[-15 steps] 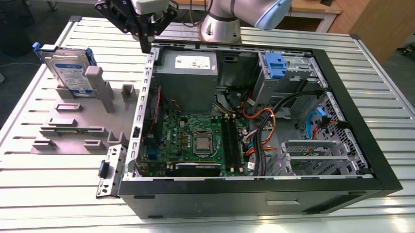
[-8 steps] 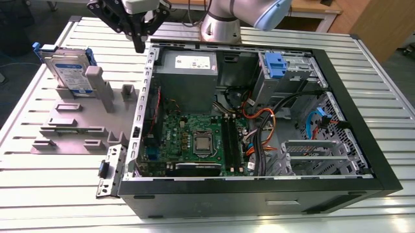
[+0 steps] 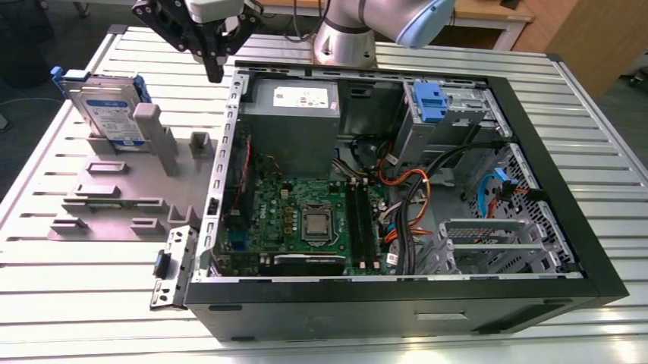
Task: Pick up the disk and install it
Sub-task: 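Reach for the disk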
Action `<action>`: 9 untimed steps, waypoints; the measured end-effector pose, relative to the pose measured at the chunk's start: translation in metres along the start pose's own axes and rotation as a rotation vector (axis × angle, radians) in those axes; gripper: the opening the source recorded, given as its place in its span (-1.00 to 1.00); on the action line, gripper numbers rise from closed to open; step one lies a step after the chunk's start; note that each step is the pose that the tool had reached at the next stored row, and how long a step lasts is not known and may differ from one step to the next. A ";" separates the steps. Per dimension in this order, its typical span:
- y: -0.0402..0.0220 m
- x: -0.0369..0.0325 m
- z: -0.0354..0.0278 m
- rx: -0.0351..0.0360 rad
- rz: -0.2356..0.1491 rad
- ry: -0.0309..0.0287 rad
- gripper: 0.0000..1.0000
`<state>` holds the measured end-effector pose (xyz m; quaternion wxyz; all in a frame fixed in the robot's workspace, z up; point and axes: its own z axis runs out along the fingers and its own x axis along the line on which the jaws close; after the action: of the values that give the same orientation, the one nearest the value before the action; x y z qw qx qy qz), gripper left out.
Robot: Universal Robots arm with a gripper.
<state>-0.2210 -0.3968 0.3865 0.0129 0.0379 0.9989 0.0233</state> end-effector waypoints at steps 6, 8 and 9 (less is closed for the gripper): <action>0.0000 0.0000 0.0003 0.0000 0.000 0.0000 -0.79; 0.0000 0.0000 0.0005 -0.0001 0.000 -0.0001 -0.79; 0.0000 0.0000 0.0005 0.0000 0.000 0.0000 -0.79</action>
<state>-0.2210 -0.3968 0.3860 0.0129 0.0379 0.9989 0.0232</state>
